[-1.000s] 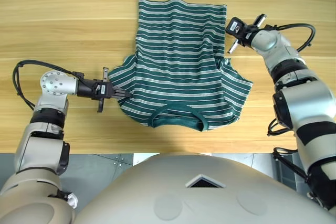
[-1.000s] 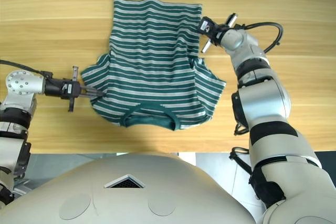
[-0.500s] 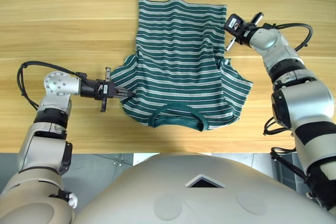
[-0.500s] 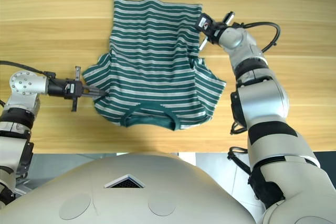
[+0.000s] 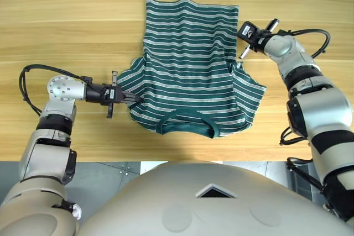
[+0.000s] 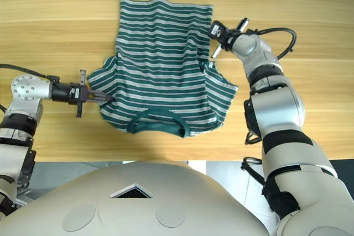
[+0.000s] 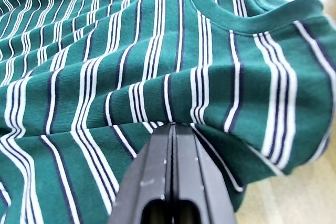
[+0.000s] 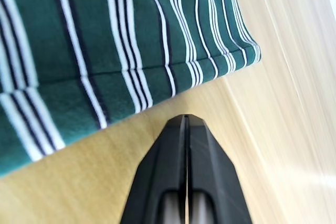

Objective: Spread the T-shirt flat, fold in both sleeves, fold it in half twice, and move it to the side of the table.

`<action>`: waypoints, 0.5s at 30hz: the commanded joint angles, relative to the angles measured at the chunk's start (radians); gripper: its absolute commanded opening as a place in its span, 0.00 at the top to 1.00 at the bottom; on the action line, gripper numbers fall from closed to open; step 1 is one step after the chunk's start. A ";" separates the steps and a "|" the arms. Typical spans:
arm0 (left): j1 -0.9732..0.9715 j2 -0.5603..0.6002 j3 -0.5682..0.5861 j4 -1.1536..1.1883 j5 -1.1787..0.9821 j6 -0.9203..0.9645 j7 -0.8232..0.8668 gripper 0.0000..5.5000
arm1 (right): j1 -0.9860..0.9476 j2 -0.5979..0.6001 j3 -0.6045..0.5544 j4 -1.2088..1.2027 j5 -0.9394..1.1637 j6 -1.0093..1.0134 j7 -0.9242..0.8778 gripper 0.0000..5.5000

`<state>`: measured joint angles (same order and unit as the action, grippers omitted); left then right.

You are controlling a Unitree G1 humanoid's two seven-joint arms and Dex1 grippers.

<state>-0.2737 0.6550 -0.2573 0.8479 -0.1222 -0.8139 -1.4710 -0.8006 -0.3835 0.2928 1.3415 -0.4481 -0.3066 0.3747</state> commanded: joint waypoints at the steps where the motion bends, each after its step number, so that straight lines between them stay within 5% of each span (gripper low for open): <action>1: 0.014 -0.008 -0.011 0.002 0.020 0.011 -0.001 0.99 | -0.001 -0.032 -0.017 0.004 0.010 0.002 0.001 1.00; 15: 0.016 -0.014 -0.010 0.000 0.015 0.010 -0.003 0.99 | -0.007 0.021 0.015 -0.038 0.004 -0.099 0.054 1.00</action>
<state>-0.2731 0.6484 -0.2572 0.8473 -0.1232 -0.8142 -1.4709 -0.8037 -0.3673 0.2979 1.3044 -0.4327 -0.4028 0.4153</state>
